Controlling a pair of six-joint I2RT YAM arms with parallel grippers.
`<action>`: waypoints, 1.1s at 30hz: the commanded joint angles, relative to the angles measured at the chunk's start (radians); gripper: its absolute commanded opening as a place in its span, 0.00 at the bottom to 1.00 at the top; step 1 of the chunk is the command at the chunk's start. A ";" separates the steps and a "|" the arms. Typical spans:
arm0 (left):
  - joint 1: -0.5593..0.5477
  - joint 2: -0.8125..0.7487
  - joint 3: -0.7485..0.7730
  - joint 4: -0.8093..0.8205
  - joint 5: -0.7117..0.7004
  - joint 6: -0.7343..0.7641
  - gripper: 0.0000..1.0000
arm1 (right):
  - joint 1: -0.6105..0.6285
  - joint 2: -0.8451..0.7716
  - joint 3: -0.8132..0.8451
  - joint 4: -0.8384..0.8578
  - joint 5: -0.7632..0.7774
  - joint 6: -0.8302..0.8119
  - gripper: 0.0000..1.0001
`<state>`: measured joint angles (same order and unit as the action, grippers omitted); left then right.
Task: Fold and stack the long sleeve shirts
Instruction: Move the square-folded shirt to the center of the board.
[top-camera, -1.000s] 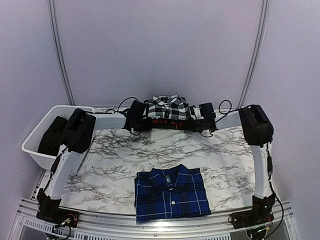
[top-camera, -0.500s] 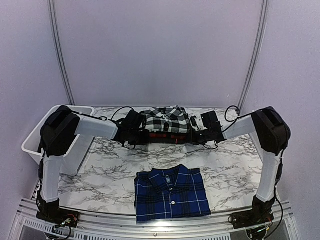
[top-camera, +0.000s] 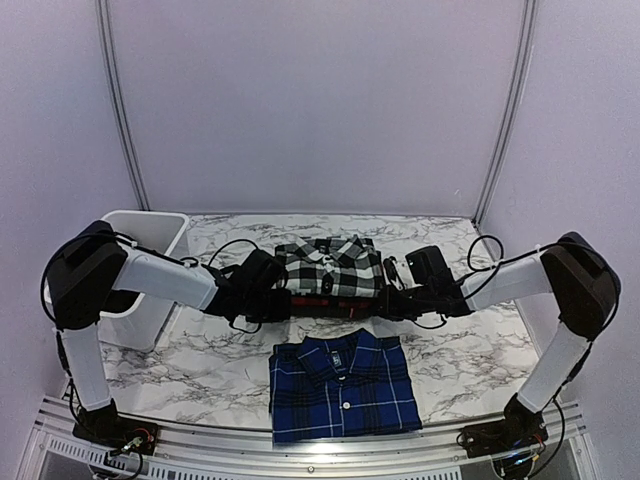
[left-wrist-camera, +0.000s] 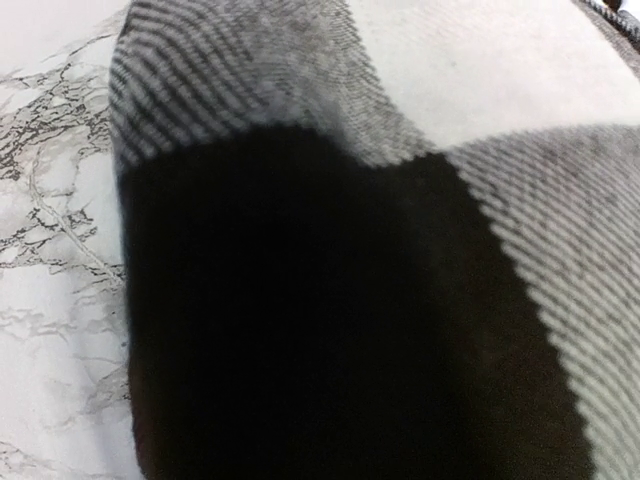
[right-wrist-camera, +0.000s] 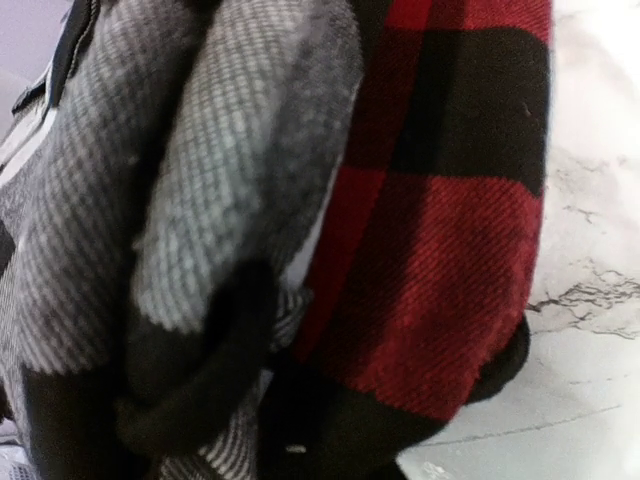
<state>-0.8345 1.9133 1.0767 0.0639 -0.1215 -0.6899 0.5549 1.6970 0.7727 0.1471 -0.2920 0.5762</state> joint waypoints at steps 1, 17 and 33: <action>-0.001 -0.054 0.001 -0.020 -0.037 -0.019 0.02 | -0.003 -0.069 0.012 -0.060 0.089 0.005 0.19; -0.040 -0.373 -0.251 -0.093 0.176 -0.144 0.69 | 0.020 -0.522 -0.167 -0.339 0.124 -0.048 0.78; -0.263 -0.566 -0.488 -0.076 0.268 -0.298 0.73 | 0.349 -0.754 -0.369 -0.458 0.229 0.167 0.87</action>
<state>-1.0641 1.3197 0.5854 -0.0139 0.1287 -0.9592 0.8516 0.9417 0.4084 -0.2806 -0.1387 0.6765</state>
